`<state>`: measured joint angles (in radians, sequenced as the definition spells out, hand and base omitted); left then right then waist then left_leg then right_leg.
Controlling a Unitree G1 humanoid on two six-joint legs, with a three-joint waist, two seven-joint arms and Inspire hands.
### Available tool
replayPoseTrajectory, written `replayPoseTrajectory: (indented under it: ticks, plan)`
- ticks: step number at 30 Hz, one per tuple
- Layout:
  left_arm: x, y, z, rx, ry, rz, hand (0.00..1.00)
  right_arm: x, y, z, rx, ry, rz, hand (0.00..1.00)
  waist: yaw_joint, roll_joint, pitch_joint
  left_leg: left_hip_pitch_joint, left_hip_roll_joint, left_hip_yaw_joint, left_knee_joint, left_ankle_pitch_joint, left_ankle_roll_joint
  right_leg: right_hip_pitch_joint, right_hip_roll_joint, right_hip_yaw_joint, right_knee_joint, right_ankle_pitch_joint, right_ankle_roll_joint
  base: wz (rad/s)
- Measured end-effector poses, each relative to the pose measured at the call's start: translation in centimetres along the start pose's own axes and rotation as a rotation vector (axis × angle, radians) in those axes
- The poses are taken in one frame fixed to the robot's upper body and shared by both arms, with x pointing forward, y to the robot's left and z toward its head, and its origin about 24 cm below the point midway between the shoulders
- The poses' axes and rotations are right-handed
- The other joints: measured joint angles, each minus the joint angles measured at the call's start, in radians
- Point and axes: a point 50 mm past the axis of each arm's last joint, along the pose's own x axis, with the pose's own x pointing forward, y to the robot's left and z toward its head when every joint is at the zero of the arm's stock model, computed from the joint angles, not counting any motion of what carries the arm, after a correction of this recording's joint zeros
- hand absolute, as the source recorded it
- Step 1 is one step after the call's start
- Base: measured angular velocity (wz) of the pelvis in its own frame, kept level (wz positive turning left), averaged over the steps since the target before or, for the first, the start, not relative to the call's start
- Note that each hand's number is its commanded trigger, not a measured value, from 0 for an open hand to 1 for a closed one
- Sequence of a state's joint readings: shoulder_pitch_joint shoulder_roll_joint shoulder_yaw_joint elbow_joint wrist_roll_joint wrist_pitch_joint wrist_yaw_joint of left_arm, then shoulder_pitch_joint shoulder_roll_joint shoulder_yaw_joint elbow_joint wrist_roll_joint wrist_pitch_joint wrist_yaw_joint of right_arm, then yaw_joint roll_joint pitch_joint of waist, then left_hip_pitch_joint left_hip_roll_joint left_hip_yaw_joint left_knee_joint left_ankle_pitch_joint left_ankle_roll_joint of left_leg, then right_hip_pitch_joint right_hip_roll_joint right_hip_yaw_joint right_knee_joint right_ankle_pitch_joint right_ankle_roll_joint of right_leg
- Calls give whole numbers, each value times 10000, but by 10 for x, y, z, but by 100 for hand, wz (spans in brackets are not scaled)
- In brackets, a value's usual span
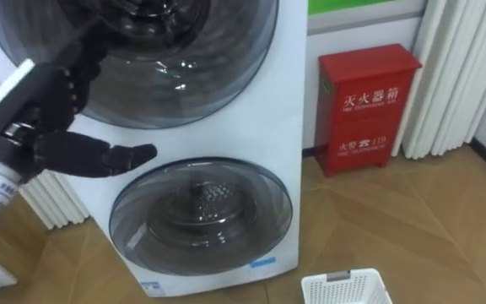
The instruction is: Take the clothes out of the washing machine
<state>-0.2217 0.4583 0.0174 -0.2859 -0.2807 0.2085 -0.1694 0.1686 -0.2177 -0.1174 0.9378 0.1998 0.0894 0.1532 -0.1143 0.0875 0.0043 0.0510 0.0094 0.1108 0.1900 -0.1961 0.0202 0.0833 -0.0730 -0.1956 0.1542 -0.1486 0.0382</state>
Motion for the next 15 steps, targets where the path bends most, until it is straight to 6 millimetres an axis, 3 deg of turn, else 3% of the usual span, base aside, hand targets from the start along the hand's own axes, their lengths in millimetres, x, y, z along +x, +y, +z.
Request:
replayPoseTrajectory:
  ticks: [3, 6, 8, 9, 11, 12, 14, 15]
  plan:
    - [-2, -10, -36, -924, 1105, 116, 0, 1, 4, -1, -192, 81, 59, 0, -127, 6, 5, 139, 21, 156, -86, 1, -2, 23, 13, 96, 23, -12, -16, -16]
    - [-25, -30, -87, -2135, 2852, 487, 0, 3, 11, -1, -101, 91, 148, 0, -178, -175, 102, 151, 30, 337, -98, 1, -2, -70, 25, 295, 50, -29, -34, -20]
    - [-68, -54, -149, -3043, 5456, 1081, 0, 4, 23, -5, 285, 157, 222, 0, -152, -543, 50, 190, 41, 444, -105, 1, -3, -133, 40, 402, 146, -127, -80, -12]
    - [-85, -60, -164, -3179, 6292, 1242, 0, 4, 26, -6, 454, 166, 281, 0, -122, -600, 31, 240, 55, 507, -108, 0, -5, -111, 51, 433, 146, -133, -87, -21]
    - [-159, -82, -213, -3314, 9721, 1801, 0, 4, 40, -17, 1115, 298, 541, 0, 54, -1037, 34, 429, 149, 563, -131, -87, -138, 5, 151, 478, 27, -156, -113, -12]
    - [-177, -87, -221, -3237, 10493, 1893, 0, 4, 42, -20, 1128, 401, 578, 0, 186, -1074, 36, 434, 171, 577, -148, -111, -168, 13, 174, 479, -19, -155, -118, -4]
    - [-234, -100, -237, -2909, 12841, 2313, 0, 3, 44, -28, 1242, 614, 679, 0, 585, -1324, -2, 465, 220, 528, -218, -180, -199, 8, 229, 465, -31, -152, -123, 0]
    - [-246, -102, -239, -2844, 13258, 2429, 0, 3, 44, -29, 1320, 622, 685, 0, 688, -1327, -5, 479, 240, 524, -217, -215, -202, 24, 242, 426, -29, -152, -123, 0]
